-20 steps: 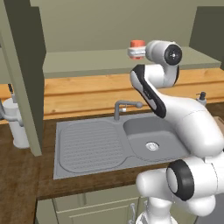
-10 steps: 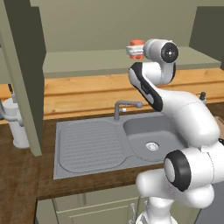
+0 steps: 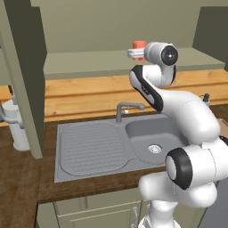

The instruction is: Pick the kettle from the counter and place it on the tray. Then pick the mug from the cabinet and place it on the tray. Then close the cabinet doors.

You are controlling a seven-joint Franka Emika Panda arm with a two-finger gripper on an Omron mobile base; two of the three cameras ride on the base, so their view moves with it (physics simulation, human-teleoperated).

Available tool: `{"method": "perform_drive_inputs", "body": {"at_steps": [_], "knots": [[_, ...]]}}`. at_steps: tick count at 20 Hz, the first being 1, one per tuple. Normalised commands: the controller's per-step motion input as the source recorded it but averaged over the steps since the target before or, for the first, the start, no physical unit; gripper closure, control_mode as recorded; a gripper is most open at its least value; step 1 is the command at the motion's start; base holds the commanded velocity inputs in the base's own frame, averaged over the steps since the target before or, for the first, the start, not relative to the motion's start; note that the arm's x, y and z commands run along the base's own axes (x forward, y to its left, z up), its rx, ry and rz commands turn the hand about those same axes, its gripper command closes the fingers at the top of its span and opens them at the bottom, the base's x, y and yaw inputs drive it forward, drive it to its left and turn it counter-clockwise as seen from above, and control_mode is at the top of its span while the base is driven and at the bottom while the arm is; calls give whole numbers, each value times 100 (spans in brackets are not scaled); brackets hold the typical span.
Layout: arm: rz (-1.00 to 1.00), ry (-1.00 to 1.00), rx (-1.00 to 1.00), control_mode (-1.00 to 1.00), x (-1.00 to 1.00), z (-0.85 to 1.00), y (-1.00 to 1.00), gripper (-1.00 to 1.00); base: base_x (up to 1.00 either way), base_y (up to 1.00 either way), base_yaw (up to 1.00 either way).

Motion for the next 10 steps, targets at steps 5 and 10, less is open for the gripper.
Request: {"method": "perform_drive_inputs", "body": {"at_steps": [5,10], "knots": [[0,0,0,-100,19,-6,0,-100,0,0,0],[0,0,0,-100,24,-3,0,-100,0,0,0]]}}
